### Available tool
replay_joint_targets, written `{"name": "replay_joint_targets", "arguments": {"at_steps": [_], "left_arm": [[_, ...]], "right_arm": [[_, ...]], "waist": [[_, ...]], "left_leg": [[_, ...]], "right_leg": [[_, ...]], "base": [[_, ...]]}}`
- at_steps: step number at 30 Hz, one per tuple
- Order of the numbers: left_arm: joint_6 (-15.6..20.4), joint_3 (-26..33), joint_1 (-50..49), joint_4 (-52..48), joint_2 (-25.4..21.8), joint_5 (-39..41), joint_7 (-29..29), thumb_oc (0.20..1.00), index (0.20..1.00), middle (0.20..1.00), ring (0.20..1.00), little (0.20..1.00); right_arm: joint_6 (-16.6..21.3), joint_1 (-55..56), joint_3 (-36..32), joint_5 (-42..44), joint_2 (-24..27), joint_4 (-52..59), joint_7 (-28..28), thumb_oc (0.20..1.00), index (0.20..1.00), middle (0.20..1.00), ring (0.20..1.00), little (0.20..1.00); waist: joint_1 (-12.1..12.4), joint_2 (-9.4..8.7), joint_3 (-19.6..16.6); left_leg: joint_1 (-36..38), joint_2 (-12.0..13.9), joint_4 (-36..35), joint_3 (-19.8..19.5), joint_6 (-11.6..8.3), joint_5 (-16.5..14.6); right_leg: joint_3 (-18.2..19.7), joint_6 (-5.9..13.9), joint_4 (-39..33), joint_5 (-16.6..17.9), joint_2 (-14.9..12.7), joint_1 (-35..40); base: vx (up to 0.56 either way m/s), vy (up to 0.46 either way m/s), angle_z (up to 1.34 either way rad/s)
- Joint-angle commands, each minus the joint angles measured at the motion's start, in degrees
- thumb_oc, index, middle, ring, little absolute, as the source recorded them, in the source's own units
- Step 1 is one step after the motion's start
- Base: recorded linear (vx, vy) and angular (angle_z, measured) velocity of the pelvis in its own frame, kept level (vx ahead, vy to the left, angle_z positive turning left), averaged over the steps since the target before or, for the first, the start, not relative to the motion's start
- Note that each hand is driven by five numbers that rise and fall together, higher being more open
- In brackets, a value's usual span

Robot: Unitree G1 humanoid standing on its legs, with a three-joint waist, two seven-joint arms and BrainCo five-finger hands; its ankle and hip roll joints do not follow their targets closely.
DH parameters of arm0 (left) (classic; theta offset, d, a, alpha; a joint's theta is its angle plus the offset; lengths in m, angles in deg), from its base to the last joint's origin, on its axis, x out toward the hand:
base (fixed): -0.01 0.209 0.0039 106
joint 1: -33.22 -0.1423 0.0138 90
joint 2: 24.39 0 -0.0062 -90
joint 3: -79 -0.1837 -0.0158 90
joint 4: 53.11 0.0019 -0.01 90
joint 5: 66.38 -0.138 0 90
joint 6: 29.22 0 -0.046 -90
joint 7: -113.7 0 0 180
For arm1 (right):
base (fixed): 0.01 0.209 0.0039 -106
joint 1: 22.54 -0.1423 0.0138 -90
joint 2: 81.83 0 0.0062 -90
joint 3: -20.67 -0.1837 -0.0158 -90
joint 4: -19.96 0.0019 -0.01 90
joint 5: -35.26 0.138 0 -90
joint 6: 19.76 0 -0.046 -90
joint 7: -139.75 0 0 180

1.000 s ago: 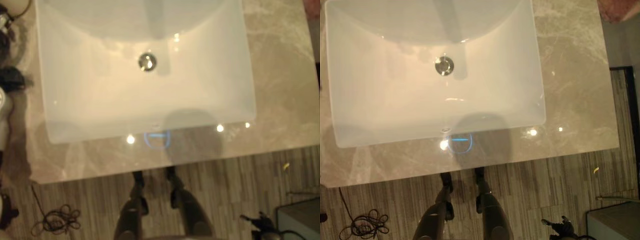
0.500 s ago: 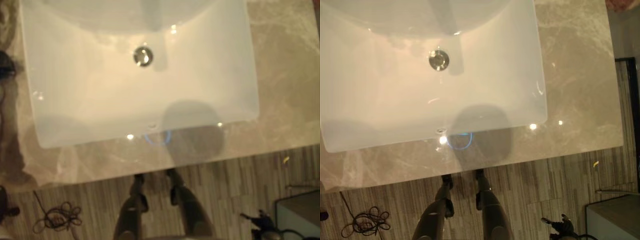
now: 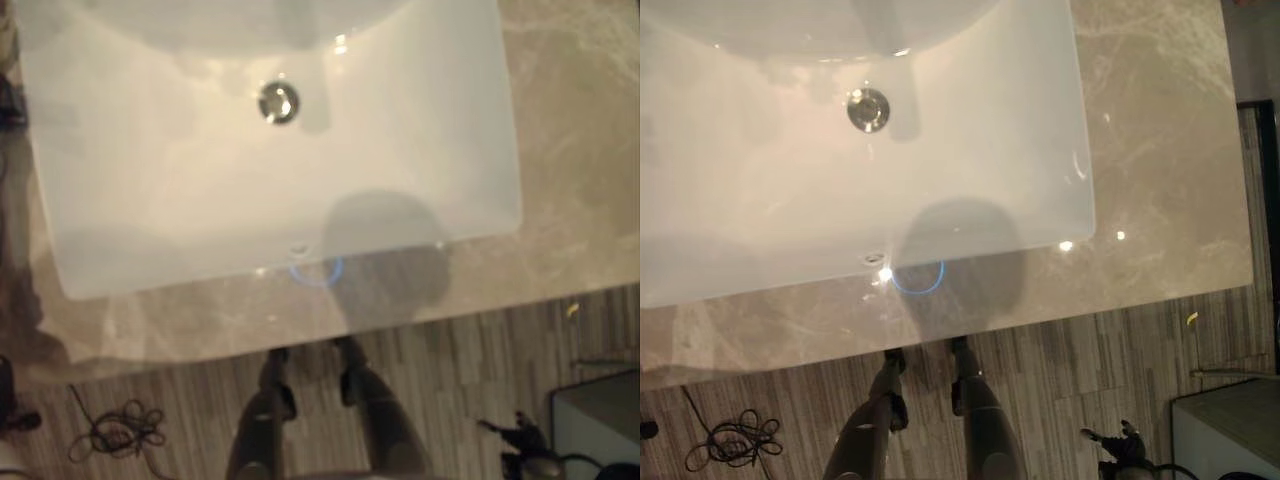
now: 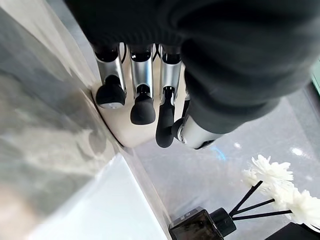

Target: Put brush and paste in cup on sink, flatten towel.

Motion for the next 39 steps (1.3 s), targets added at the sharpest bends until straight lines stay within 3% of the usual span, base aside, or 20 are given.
{"name": "replay_joint_targets", "arguments": {"at_steps": [1,16,25,31,39], "left_arm": [[0.89,-3.70,-3.13,2.09,-0.29,-0.69,-0.59,0.200,0.200,0.200,0.200,0.200],[-0.56,1.97,-16.43,-7.34,3.38,-1.65,4.77,0.200,0.200,0.200,0.200,0.200],[-1.09,10.73,-32.25,-20.28,4.26,-2.07,10.91,0.200,0.200,0.200,0.200,0.200],[0.19,17.09,-46.41,-29.32,4.25,3.51,17.44,0.200,0.200,0.200,0.200,0.200],[-0.36,21.43,-63.08,-35.17,9.46,8.22,25.01,0.200,0.200,0.200,0.200,0.200]], "right_arm": [[-0.29,2.82,1.99,1.93,2.70,-1.82,0.92,1.000,1.000,1.000,1.000,1.000],[-1.33,2.45,0.86,1.16,2.48,-2.04,0.83,1.000,1.000,1.000,1.000,1.000],[-2.63,3.68,-1.44,-1.28,1.10,-4.32,-0.79,1.000,1.000,1.000,1.000,1.000],[-2.42,3.31,-1.28,-2.79,-0.45,-3.61,-1.89,1.000,1.000,1.000,1.000,1.000],[-2.26,3.04,-0.06,-5.41,-2.30,-3.74,-2.57,1.000,1.000,1.000,1.000,1.000]], "waist": [[-1.72,-0.85,-2.59],[-0.34,-0.83,-3.58],[1.28,-0.40,-5.76],[2.17,0.32,-7.63],[3.19,1.20,-10.06]], "left_leg": [[0.65,0.15,0.68,-5.48,0.28,-3.63],[6.62,0.27,0.68,-4.95,0.11,-4.84],[15.17,0.21,0.68,-4.88,0.46,-6.32],[19.02,-0.03,0.68,-4.98,0.66,-6.75],[21.02,-0.49,0.68,-4.95,0.92,-6.98]], "right_leg": [[0.67,4.08,-0.08,-4.96,-0.93,1.52],[0.14,3.34,-0.08,-6.34,-0.98,7.24],[-1.06,2.70,-0.08,-8.54,-1.31,16.04],[-1.48,2.47,-0.08,-9.28,-1.64,20.12],[-1.92,2.56,-0.08,-9.27,-1.98,22.39]], "base": [[0.00,0.000,0.00],[-0.04,-0.014,-0.02],[-0.07,-0.017,0.05],[-0.09,-0.003,0.09],[-0.07,0.006,0.07]]}}
